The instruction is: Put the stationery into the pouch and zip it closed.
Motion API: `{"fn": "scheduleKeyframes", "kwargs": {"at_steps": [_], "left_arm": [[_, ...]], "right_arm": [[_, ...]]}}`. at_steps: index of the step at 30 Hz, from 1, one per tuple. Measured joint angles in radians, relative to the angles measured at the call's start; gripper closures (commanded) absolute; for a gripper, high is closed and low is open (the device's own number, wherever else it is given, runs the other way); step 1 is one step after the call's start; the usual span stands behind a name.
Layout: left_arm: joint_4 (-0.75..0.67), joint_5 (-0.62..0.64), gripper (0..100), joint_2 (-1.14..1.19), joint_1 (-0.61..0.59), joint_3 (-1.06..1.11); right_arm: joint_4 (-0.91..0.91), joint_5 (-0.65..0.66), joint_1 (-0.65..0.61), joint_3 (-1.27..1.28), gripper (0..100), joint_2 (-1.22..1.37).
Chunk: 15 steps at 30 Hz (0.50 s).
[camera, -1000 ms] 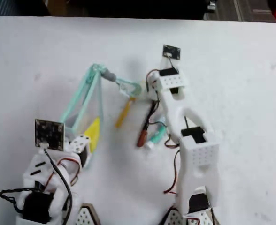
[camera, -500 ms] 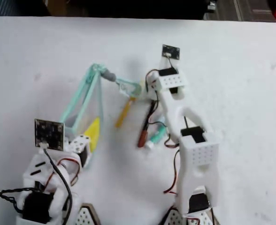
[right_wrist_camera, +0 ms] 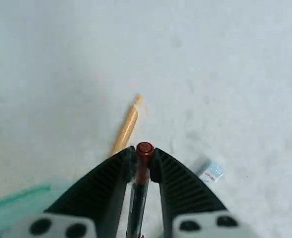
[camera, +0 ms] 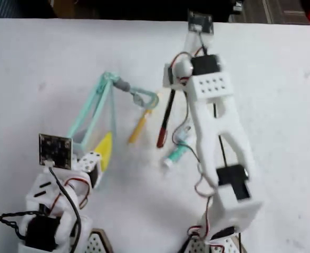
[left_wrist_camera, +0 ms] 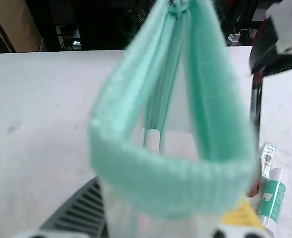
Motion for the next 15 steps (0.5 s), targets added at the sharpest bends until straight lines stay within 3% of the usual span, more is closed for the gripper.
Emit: {"fn": "scheduleKeyframes", "kwargs": {"at_steps": [3,9,15], "left_arm": [[0.000,0.000,79,0.000,0.000,0.000],[0.000,0.000,79,0.000,0.000,0.000],[0.000,0.000,79,0.000,0.000,0.000]], "right_arm": [[0.038,0.074,0.000,-0.041,98.1,-0.133],[0.051,0.097,-0.011,-0.058,98.1,-0.361],[0.051,0.101,-0.138,-0.058,98.1,-0.529]]}}
